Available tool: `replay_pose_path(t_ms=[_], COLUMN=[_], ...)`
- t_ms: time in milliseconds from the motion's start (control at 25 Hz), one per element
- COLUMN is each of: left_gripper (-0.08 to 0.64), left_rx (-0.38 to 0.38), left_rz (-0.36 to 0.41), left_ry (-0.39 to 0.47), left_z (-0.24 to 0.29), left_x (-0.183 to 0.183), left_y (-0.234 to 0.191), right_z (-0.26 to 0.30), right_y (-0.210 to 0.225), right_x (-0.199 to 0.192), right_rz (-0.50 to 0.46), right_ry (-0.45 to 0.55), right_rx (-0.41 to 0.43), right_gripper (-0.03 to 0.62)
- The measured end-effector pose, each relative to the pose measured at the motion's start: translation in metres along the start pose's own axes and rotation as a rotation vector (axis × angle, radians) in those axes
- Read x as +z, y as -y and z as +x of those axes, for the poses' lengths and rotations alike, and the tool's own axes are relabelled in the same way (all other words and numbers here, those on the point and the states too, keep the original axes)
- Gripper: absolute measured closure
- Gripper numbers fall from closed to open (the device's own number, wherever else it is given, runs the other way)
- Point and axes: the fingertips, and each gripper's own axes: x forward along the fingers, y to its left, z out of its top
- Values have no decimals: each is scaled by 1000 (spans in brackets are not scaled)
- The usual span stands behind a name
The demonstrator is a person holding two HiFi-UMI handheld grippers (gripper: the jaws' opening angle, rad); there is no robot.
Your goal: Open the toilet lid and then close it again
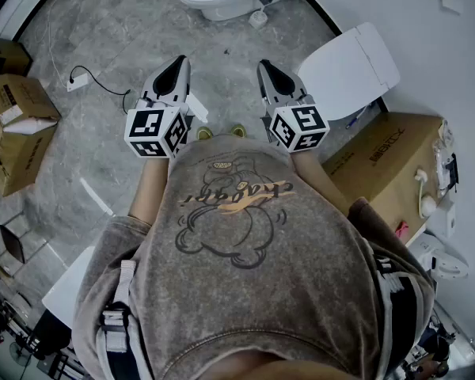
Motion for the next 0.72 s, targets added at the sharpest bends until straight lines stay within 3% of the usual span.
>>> replay_pose_path(t_ms=[440, 720], left_gripper=[552, 552], left_rx=[56, 92], left_rz=[-14, -18], left_ry=[-4, 9], left_z=[31, 80], left_x=[-17, -15], left_y=[1, -26], right_z=[16, 65], right_y=[34, 69], right_x=[-1, -2], right_rz=[-3, -1], right_ry=[27, 18], right_rx=[29, 52], right_gripper=[565, 565])
